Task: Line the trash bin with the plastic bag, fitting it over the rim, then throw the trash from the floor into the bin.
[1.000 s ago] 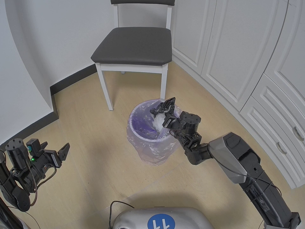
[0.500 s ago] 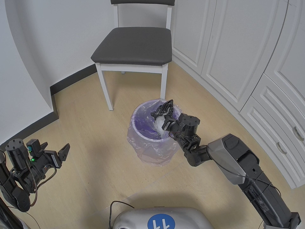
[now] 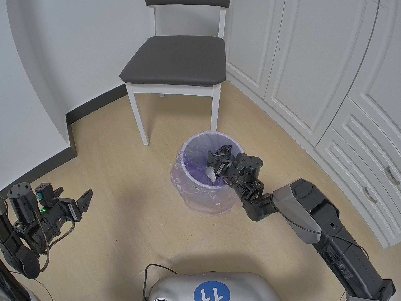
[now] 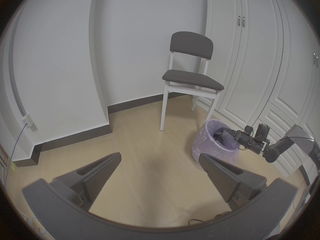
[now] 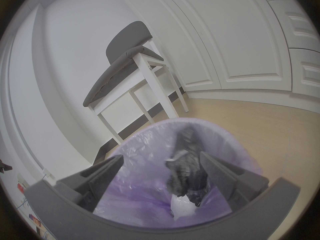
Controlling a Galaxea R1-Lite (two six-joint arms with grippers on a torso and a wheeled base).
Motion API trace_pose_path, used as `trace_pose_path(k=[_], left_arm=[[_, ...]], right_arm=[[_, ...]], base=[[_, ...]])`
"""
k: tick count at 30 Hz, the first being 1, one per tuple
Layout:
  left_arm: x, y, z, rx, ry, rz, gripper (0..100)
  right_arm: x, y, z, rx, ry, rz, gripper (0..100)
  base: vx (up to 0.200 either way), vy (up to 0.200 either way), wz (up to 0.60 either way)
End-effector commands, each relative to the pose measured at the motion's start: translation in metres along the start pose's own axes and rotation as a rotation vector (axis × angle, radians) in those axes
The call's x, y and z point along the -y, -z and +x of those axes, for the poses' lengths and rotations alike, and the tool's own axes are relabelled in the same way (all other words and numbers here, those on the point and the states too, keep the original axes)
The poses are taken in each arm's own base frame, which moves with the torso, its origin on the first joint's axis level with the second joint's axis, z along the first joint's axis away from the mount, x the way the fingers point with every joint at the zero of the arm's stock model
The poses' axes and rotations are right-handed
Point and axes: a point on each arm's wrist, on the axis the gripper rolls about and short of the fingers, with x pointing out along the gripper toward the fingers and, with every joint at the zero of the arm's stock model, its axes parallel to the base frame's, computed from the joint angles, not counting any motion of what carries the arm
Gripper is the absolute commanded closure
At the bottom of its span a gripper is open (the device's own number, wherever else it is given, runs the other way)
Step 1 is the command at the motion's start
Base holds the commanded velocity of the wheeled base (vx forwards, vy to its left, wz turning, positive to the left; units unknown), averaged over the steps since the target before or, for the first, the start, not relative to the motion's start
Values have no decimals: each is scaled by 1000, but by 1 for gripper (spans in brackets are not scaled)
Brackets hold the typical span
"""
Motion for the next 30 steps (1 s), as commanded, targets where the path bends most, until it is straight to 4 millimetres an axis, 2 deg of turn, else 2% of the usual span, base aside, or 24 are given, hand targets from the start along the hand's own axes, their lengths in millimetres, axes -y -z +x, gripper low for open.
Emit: trace_pose_path(k=[1, 4, 6, 7, 9, 13, 17, 18, 19, 22, 23, 25, 26, 27, 30], left_arm=[[0, 0, 0, -1, 0, 1, 0], [0, 1, 0, -4, -1, 1, 0], [0, 1, 0, -4, -1, -1, 0], [0, 1, 0, -4, -1, -1, 0], [0, 0, -1, -2, 0, 1, 0], [0, 1, -1, -4, 1, 1, 0], [1, 1, -1, -3, 4, 3, 0], [1, 1, -1, -3, 4, 3, 0], [2, 0, -2, 0, 9, 4, 0], [7, 0, -8, 0, 34, 10, 0], [8, 0, -9, -1, 39, 11, 0], [15, -1, -11, 6, 69, 19, 0], [15, -2, -12, 11, 71, 20, 0], [17, -3, -13, 20, 67, 22, 0], [19, -7, -17, 51, 33, 25, 0]], right_arm=[[0, 1, 0, -3, 1, 0, 0], [-6, -13, 1, 31, -9, 7, 0], [-16, -32, 2, 65, -23, 14, 0], [-16, -32, 2, 65, -23, 14, 0], [-26, -48, -7, 56, -29, 20, 0], [-39, -55, -20, 40, -55, 22, 0], [-44, -61, -27, 23, -56, 10, 0], [-45, -68, -31, 19, -54, 6, 0], [-44, -82, -40, 2, -45, -18, 0], [-32, -100, -71, -105, -47, -86, 0], [-30, -102, -75, -117, -48, -93, 0], [-13, -114, -109, -218, -44, -176, 0], [-11, -116, -113, -224, -41, -187, 0], [-2, -122, -130, -255, -14, -241, 0], [16, -134, -158, -288, 41, -317, 0]], base=[[0, 0, 0], [0, 0, 0], [0, 0, 0], [0, 0, 0], [0, 0, 0], [0, 0, 0], [0, 0, 0], [0, 0, 0], [0, 0, 0], [0, 0, 0], [0, 0, 0], [0, 0, 0], [0, 0, 0], [0, 0, 0], [0, 0, 0]])
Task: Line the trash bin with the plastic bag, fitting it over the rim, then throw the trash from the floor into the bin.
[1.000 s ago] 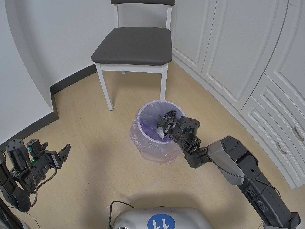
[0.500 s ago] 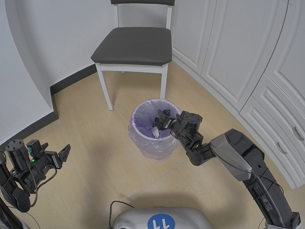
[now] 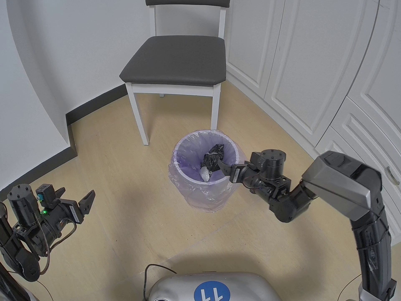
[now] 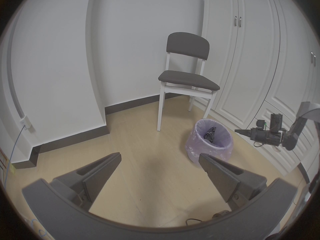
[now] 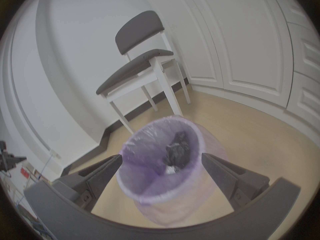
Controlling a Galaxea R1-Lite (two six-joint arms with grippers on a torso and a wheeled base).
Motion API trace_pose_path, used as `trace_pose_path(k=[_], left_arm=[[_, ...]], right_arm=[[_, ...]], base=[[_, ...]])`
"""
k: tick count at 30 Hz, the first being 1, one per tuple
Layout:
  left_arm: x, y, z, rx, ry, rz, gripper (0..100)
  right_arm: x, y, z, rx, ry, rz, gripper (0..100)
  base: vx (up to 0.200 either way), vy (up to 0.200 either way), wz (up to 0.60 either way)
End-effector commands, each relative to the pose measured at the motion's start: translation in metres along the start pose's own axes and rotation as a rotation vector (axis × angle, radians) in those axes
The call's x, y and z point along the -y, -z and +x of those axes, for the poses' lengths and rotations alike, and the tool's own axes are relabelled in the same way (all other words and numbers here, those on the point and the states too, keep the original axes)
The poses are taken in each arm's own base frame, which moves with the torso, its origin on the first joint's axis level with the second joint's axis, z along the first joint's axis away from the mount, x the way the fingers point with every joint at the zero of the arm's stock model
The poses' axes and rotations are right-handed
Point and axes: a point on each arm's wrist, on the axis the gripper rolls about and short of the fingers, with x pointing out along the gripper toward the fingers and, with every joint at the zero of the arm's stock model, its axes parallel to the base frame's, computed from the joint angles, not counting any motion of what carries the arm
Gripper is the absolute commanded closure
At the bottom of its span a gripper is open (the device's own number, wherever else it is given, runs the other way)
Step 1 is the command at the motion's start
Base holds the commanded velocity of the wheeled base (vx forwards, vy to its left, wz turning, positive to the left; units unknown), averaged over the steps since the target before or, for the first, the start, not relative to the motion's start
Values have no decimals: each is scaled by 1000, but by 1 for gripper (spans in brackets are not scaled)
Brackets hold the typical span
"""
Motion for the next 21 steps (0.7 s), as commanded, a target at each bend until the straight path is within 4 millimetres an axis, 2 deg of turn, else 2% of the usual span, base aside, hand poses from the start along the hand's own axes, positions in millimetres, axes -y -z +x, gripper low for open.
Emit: trace_pose_path(k=[1, 3, 4, 7, 9, 10, 11, 13, 14, 16, 17, 18, 21], left_arm=[[13, -10, -14, 65, -3, 18, 0], [13, -11, -15, 72, -5, 21, 0], [13, -24, -24, 150, -15, 48, 0], [14, -46, -39, 288, -21, 102, 0], [14, -54, -46, 337, -54, 140, 0], [14, -54, -46, 337, -54, 140, 0], [13, -64, -51, 386, -111, 181, 0], [12, -73, -54, 422, -174, 200, 0], [12, -75, -55, 427, -186, 200, 0], [11, -90, -68, 495, -254, 184, 0], [11, -90, -68, 495, -254, 184, 0], [11, -101, -86, 546, -265, 172, 0], [11, -111, -117, 572, -261, 166, 0]], right_arm=[[38, -52, -104, -79, 75, -176, 0], [39, -53, -108, -79, 80, -175, 0], [43, -64, -136, -55, 100, -168, 0], [54, -81, -164, 8, 148, -169, 0], [60, -98, -176, 77, 190, -172, 0], [60, -98, -176, 77, 190, -172, 0], [68, -120, -191, 162, 230, -170, 0], [73, -140, -208, 240, 258, -168, 0], [73, -143, -211, 251, 263, -167, 0], [76, -162, -236, 348, 288, -139, 0], [76, -162, -236, 348, 288, -139, 0], [71, -178, -259, 450, 281, -99, 0], [63, -193, -296, 556, 279, -75, 0]], base=[[0, 0, 0], [0, 0, 0], [0, 0, 0], [0, 0, 0], [0, 0, 0], [0, 0, 0], [0, 0, 0], [0, 0, 0], [0, 0, 0], [0, 0, 0], [0, 0, 0], [0, 0, 0], [0, 0, 0]])
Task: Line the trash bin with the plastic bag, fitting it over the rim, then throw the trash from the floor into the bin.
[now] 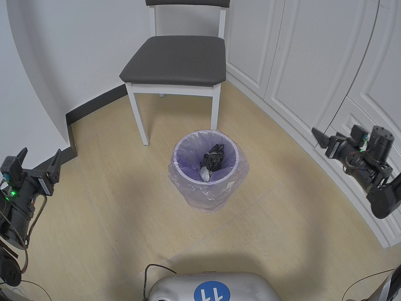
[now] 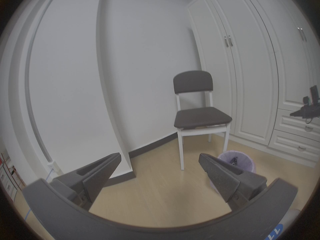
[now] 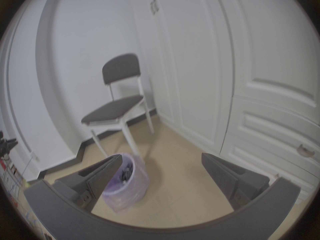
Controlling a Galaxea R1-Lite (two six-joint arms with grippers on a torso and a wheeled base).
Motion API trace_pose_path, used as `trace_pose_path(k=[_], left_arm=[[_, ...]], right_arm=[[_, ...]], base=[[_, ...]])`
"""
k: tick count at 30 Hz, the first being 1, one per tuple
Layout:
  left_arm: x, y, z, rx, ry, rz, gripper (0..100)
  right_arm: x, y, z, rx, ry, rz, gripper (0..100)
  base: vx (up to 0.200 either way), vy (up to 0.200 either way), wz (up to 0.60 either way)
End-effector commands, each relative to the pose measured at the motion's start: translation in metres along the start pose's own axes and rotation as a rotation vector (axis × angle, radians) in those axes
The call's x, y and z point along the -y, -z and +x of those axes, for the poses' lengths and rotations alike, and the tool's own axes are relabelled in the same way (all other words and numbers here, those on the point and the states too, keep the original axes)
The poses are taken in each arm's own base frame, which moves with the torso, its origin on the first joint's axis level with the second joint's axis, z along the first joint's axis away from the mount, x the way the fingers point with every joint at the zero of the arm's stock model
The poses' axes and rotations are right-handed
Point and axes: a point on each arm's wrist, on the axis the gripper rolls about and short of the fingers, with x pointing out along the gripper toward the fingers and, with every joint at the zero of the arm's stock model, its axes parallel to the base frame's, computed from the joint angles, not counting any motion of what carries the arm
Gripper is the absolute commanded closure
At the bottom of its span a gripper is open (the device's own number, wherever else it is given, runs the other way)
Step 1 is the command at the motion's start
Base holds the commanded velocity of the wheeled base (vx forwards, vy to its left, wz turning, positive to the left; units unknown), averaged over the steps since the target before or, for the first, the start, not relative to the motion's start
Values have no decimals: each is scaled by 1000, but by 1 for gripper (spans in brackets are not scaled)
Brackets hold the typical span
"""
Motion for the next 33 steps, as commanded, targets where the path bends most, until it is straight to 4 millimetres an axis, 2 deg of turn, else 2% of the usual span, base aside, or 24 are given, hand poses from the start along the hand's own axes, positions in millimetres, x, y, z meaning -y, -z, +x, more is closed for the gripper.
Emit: trace_pose_path(k=[1, 2, 3, 4, 5, 6, 7, 9, 10, 12, 13, 14, 15, 18, 19, 20, 21, 22, 23, 24, 25, 27, 33], left_arm=[[-24, -65, -56, 207, -80, -30, 0], [-26, -67, -62, 206, -78, -31, 0], [-30, -70, -77, 194, -72, -32, 0], [-30, -70, -77, 194, -72, -32, 0], [-35, -70, -99, 176, -61, -36, 0], [-37, -69, -110, 167, -51, -46, 0], [-37, -69, -110, 167, -51, -46, 0], [-42, -65, -136, 162, -25, -82, 0], [-43, -64, -138, 162, -23, -84, 0], [-47, -59, -156, 170, -30, -102, 0], [-47, -59, -157, 172, -30, -104, 0], [-49, -56, -165, 177, -41, -115, 0], [-49, -55, -166, 177, -42, -116, 0], [-50, -47, -178, 173, -67, -123, 0], [-50, -46, -178, 170, -67, -123, 0], [-50, -43, -181, 167, -68, -125, 0], [-50, -42, -182, 166, -67, -130, 0], [-50, -41, -183, 166, -68, -133, 0], [-50, -39, -184, 169, -69, -143, 0], [-50, -38, -185, 168, -70, -143, 0], [-50, -36, -185, 168, -69, -146, 0], [-49, -33, -185, 162, -70, -145, 0], [-49, -27, -189, 168, -72, -145, 0]], right_arm=[[17, -83, -86, 332, 62, 68, 0], [18, -87, -92, 348, 68, 68, 0], [22, -91, -104, 372, 90, 69, 0], [22, -91, -104, 372, 90, 69, 0], [25, -95, -121, 408, 119, 69, 0], [25, -95, -132, 422, 128, 73, 0], [25, -95, -132, 422, 128, 73, 0], [22, -94, -162, 464, 120, 83, 0], [21, -94, -165, 468, 117, 83, 0], [15, -87, -196, 479, 89, 79, 0], [14, -87, -197, 479, 89, 78, 0], [9, -81, -218, 483, 76, 76, 0], [9, -80, -220, 483, 74, 77, 0], [-1, -66, -262, 457, 25, 96, 0], [-1, -66, -263, 456, 22, 99, 0], [-4, -56, -282, 428, -6, 128, 0], [-6, -50, -292, 409, -25, 144, 0], [-6, -46, -298, 399, -34, 152, 0], [-7, -35, -311, 376, -63, 161, 0], [-7, -34, -314, 374, -70, 162, 0], [-6, -22, -325, 354, -103, 171, 0], [-4, -12, -337, 348, -155, 176, 0], [0, 10, -336, 311, -130, 170, 0]], base=[[0, 0, 0], [0, 0, 0], [0, 0, 0], [0, 0, 0], [0, 0, 0], [0, 0, 0], [0, 0, 0], [0, 0, 0], [0, 0, 0], [0, 0, 0], [0, 0, 0], [0, 0, 0], [0, 0, 0], [0, 0, 0], [0, 0, 0], [0, 0, 0], [0, 0, 0], [0, 0, 0], [0, 0, 0], [0, 0, 0], [0, 0, 0], [0, 0, 0], [0, 0, 0]])
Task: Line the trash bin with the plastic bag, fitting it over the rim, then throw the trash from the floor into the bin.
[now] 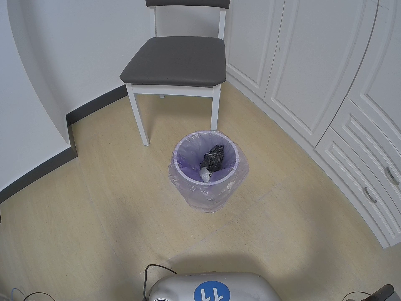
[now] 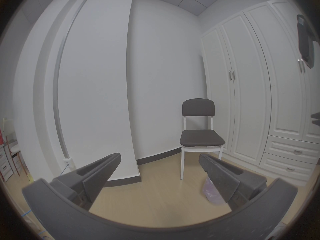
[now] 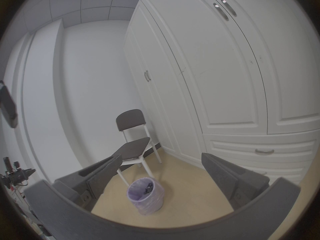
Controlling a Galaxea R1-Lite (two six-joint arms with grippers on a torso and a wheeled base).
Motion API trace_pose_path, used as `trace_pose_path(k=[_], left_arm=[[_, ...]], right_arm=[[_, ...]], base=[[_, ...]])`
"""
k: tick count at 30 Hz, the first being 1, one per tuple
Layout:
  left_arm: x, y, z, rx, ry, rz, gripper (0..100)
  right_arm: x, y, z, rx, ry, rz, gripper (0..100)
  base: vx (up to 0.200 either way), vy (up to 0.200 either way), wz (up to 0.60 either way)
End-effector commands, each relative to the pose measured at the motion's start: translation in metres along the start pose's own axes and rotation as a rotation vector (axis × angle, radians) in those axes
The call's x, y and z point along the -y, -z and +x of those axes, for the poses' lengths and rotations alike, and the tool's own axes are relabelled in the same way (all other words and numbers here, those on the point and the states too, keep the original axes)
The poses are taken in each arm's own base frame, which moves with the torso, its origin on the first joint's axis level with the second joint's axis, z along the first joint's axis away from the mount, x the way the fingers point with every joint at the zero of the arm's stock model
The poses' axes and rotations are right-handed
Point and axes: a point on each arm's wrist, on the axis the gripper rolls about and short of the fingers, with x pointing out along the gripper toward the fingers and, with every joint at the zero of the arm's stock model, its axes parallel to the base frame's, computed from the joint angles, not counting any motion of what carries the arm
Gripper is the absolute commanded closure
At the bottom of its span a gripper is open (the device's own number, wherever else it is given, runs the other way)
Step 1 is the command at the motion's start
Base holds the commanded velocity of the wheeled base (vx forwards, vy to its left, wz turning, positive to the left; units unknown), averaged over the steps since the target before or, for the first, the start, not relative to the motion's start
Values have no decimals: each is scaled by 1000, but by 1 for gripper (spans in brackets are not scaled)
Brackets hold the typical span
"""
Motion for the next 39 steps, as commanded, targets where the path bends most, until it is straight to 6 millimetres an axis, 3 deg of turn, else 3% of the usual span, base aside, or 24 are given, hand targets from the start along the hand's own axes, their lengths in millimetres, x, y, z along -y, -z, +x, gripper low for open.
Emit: trace_pose_path(k=[1, 3, 12, 15, 19, 25, 27, 39], left_arm=[[-5, 14, -23, 38, -18, -26, 0], [-5, 17, -24, 34, -12, -25, 0], [-3, 44, -29, -30, 67, -10, 0], [-1, 64, -29, -100, 76, -2, 0], [1, 84, -29, -163, 80, 16, 0], [1, 93, -36, -198, 31, 6, 0], [3, 99, -41, -220, 95, 6, 0], [4, 99, -42, -243, 137, -33, 0]], right_arm=[[13, 47, -65, 28, -101, 11, 0], [17, 59, -64, -8, -79, -18, 0], [22, 69, -64, -81, 7, -43, 0], [30, 82, -66, -193, 150, -148, 0], [31, 84, -67, -200, 194, -148, 0], [31, 84, -67, -206, 180, -170, 0], [30, 84, -67, -217, 156, -196, 0], [29, 85, -67, -241, 72, -236, 0]], base=[[0, 0, 0], [0, 0, 0], [0, 0, 0], [0, 0, 0], [0, 0, 0], [0, 0, 0], [0, 0, 0], [0, 0, 0]])
